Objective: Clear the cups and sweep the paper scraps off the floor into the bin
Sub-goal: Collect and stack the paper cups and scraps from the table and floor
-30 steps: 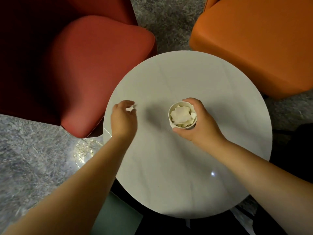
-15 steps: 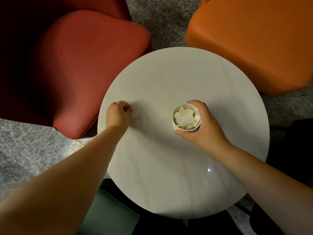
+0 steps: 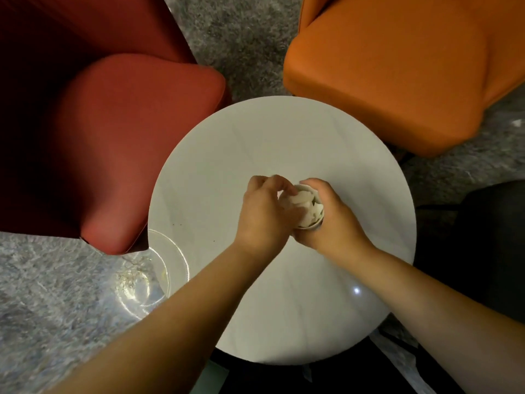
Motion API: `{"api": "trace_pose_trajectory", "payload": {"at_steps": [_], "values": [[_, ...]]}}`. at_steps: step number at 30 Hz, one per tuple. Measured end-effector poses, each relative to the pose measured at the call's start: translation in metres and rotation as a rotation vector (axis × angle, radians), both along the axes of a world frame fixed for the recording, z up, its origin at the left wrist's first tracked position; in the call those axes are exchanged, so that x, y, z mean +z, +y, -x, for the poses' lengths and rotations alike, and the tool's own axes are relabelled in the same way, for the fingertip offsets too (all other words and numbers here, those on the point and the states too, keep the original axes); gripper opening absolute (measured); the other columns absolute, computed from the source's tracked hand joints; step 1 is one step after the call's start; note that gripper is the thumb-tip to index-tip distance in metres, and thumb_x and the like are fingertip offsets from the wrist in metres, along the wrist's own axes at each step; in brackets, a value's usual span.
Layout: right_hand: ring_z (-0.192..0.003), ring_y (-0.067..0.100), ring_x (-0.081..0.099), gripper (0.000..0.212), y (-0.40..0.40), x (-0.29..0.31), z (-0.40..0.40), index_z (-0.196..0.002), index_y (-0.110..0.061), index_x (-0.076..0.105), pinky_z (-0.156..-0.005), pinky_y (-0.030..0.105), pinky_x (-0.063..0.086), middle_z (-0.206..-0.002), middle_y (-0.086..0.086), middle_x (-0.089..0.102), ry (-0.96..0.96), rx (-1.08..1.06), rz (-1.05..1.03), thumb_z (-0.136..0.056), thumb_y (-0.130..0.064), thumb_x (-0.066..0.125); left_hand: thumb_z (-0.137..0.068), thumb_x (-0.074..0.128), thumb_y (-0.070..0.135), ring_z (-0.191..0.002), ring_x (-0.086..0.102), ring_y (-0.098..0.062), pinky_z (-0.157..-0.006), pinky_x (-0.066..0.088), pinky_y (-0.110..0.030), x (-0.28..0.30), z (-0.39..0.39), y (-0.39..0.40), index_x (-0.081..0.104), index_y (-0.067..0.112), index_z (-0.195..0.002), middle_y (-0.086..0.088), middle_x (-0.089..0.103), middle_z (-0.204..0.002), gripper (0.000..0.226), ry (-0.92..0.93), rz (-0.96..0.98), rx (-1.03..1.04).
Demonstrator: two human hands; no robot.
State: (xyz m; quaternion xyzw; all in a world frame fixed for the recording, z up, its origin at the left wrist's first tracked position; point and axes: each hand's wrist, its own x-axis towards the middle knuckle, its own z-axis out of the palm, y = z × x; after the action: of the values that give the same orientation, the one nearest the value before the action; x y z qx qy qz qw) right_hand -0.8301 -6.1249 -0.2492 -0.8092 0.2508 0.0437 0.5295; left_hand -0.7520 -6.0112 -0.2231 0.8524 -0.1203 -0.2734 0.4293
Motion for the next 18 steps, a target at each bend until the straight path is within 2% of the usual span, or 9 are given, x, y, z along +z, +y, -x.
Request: {"api": "trace_pose_trajectory", "payload": {"at_steps": [2, 4, 6, 8, 10, 11, 13, 15, 18], "values": [[-0.088, -0.010, 0.058, 0.062, -0.004, 0.005, 0.004, -0.111, -0.039, 0.046, -0.064, 0.005, 0.043, -0.101, -0.024, 0.058, 0.001, 0.024, 0.047, -0.063, -0.024, 0.081, -0.079, 0.078, 0.018, -0.087, 0.052, -0.005, -0.062, 0.053, -0.018, 0.002, 0.003, -0.009, 0.051, 0.028, -0.115, 0.005, 0.040, -0.120, 0.046, 0.072, -0.010, 0.044], [-0.085, -0.007, 0.058, 0.057, -0.009, 0.010, 0.007, -0.105, -0.042, 0.045, -0.061, 0.007, 0.044, -0.098, -0.022, 0.058, 0.000, 0.040, 0.099, -0.063, -0.028, 0.081, -0.079, 0.079, 0.021, -0.089, 0.052, -0.009, -0.059, 0.044, -0.008, 0.004, 0.004, -0.017, 0.045, 0.027, -0.131, 0.007, 0.040, -0.120, 0.062, 0.089, -0.071, 0.001], [-0.084, -0.004, 0.058, 0.055, -0.015, 0.014, 0.012, -0.104, -0.041, 0.046, -0.061, 0.009, 0.045, -0.098, -0.020, 0.058, -0.004, 0.049, 0.139, -0.063, -0.029, 0.081, -0.080, 0.078, 0.024, -0.091, 0.057, -0.014, -0.058, 0.044, -0.009, 0.005, 0.003, -0.022, 0.047, 0.024, -0.134, 0.007, 0.052, -0.117, 0.062, 0.175, -0.117, -0.051], [-0.083, -0.003, 0.058, 0.053, -0.022, 0.017, 0.018, -0.102, -0.040, 0.048, -0.060, 0.011, 0.046, -0.097, -0.019, 0.059, -0.011, 0.058, 0.143, -0.064, -0.026, 0.081, -0.080, 0.076, 0.025, -0.085, 0.069, -0.024, -0.065, 0.060, -0.031, 0.004, 0.003, -0.028, 0.056, 0.020, -0.126, -0.001, 0.066, -0.109, 0.051, 0.303, -0.134, -0.070], [-0.086, 0.000, 0.059, 0.052, -0.029, 0.018, 0.027, -0.104, -0.037, 0.051, -0.063, 0.014, 0.049, -0.098, -0.016, 0.060, -0.023, 0.071, 0.116, -0.064, -0.023, 0.081, -0.078, 0.076, 0.023, -0.079, 0.072, -0.028, -0.069, 0.061, -0.045, 0.004, 0.011, -0.034, 0.063, 0.017, -0.116, -0.005, 0.071, -0.096, 0.040, 0.322, -0.163, -0.087], [-0.088, 0.001, 0.059, 0.052, -0.032, 0.018, 0.031, -0.105, -0.036, 0.052, -0.064, 0.014, 0.049, -0.100, -0.016, 0.060, -0.028, 0.079, 0.110, -0.064, -0.023, 0.081, -0.077, 0.076, 0.022, -0.079, 0.071, -0.026, -0.068, 0.061, -0.045, 0.004, 0.016, -0.038, 0.066, 0.016, -0.112, -0.004, 0.071, -0.093, 0.037, 0.293, -0.169, -0.085], [-0.090, 0.002, 0.059, 0.052, -0.038, 0.017, 0.038, -0.105, -0.036, 0.053, -0.066, 0.015, 0.049, -0.101, -0.015, 0.060, -0.038, 0.089, 0.111, -0.062, -0.025, 0.081, -0.078, 0.076, 0.023, -0.077, 0.067, -0.015, -0.063, 0.059, -0.030, 0.003, 0.027, -0.046, 0.066, 0.015, -0.108, 0.003, 0.069, -0.090, 0.033, 0.193, -0.190, -0.070], [-0.090, 0.001, 0.058, 0.052, -0.046, 0.016, 0.044, -0.105, -0.036, 0.053, -0.067, 0.013, 0.048, -0.101, -0.015, 0.060, -0.053, 0.100, 0.113, -0.062, -0.026, 0.082, -0.079, 0.075, 0.025, -0.068, 0.057, -0.003, -0.050, 0.045, -0.013, 0.004, 0.036, -0.053, 0.064, 0.019, -0.103, 0.008, 0.063, -0.085, 0.027, 0.129, -0.224, -0.051], [-0.092, 0.000, 0.058, 0.058, -0.056, 0.017, 0.053, -0.107, -0.036, 0.051, -0.070, 0.015, 0.050, -0.104, -0.016, 0.059, -0.066, 0.118, 0.073, -0.061, -0.025, 0.084, -0.079, 0.074, 0.025, -0.064, 0.059, -0.003, -0.047, 0.041, -0.010, 0.008, 0.048, -0.060, 0.064, 0.018, -0.102, 0.007, 0.066, -0.084, 0.026, 0.153, -0.231, -0.014]]}}
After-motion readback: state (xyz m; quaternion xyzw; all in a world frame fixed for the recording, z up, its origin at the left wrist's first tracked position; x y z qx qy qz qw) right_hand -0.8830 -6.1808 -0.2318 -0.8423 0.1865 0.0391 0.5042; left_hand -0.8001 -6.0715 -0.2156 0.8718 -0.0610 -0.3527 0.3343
